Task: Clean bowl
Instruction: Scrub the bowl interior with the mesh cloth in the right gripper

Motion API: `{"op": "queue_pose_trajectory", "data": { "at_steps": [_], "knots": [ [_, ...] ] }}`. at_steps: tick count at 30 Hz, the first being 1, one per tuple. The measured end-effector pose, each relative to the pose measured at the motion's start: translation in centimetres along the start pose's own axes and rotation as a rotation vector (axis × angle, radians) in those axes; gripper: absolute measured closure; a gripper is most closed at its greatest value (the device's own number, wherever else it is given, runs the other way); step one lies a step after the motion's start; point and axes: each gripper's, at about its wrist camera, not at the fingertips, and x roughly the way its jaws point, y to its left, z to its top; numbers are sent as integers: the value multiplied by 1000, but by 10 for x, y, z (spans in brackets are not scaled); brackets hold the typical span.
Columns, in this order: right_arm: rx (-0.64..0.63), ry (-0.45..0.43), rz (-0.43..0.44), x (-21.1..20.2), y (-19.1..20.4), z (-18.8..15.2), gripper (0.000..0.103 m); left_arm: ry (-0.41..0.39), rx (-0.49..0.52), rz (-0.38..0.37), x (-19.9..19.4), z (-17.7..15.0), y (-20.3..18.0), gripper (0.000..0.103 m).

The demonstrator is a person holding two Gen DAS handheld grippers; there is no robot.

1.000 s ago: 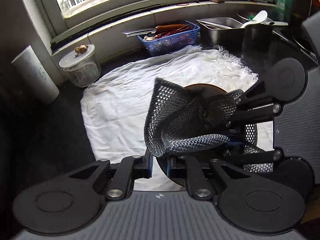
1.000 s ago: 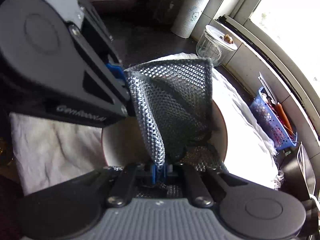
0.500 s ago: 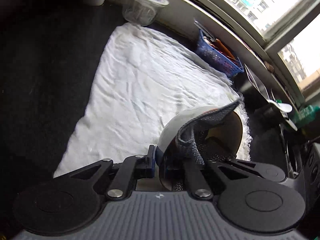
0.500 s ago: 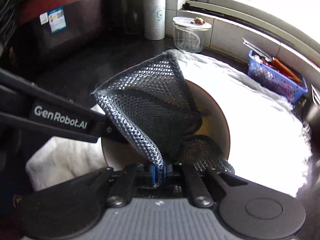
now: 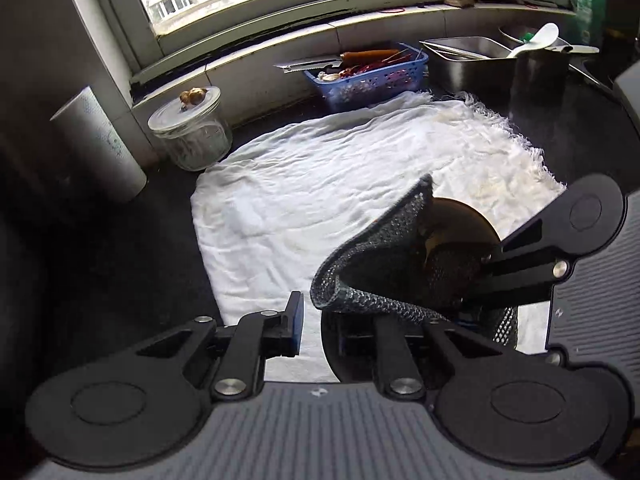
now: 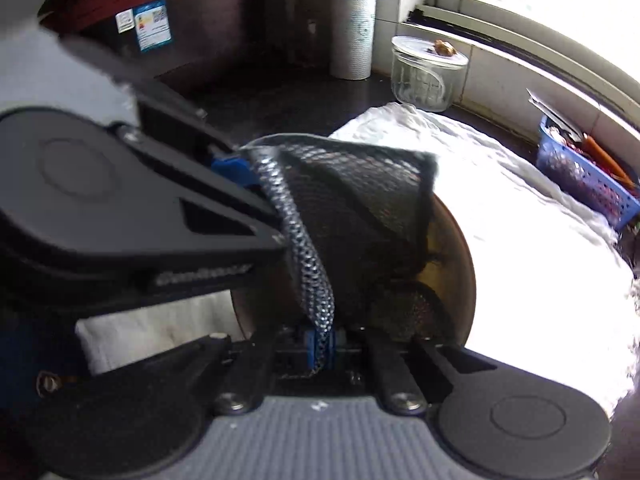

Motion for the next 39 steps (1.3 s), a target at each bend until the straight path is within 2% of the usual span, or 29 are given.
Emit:
{"op": "queue_pose_trajectory", "data": {
  "at_steps": [4,7,9,10,13,17,20,23,25,26,28,29,31,35,37,39],
  "knots": [
    [-47,7,-79,-7,-7,-2,98,-3,-279,-157,0,-3,32,96],
    [11,4,-76,-8,-14,-2,99,-8,-379,-221,7,-9,35,97],
    [50,2,-73,-8,-19,-3,99,-56,-431,-260,6,-13,32,96],
    [70,2,-72,-9,-21,-3,98,-50,-469,-283,10,-16,31,96],
    [129,-1,-68,-10,-28,-3,99,-43,-556,-295,19,-23,33,96],
    [207,-5,-63,-11,-38,-4,99,17,-743,-342,24,-34,46,94],
    [290,-15,-51,-10,-40,-4,99,82,-923,-401,30,-50,58,93],
    [406,-25,15,-10,-42,-5,97,147,-992,-427,36,-60,60,95],
    [429,-15,54,-8,-41,-5,97,189,-889,-396,37,-55,52,93],
    [400,0,45,-5,-38,-5,97,197,-815,-367,36,-51,46,93],
    [316,15,14,-3,-30,-5,98,133,-529,-228,20,-27,27,93],
    [284,18,3,-4,-27,-4,98,98,-432,-164,13,-19,20,93],
    [216,26,-22,-4,-22,-3,98,45,-268,-109,2,-3,12,92],
    [57,41,-93,-6,-11,-3,98,-11,-27,-42,-2,10,-5,90],
    [-14,44,-131,-8,-10,-3,98,-21,12,-32,0,10,-9,96],
    [-40,38,-149,-9,-13,-4,98,-16,-64,-60,3,6,-1,96]
  ]
}}
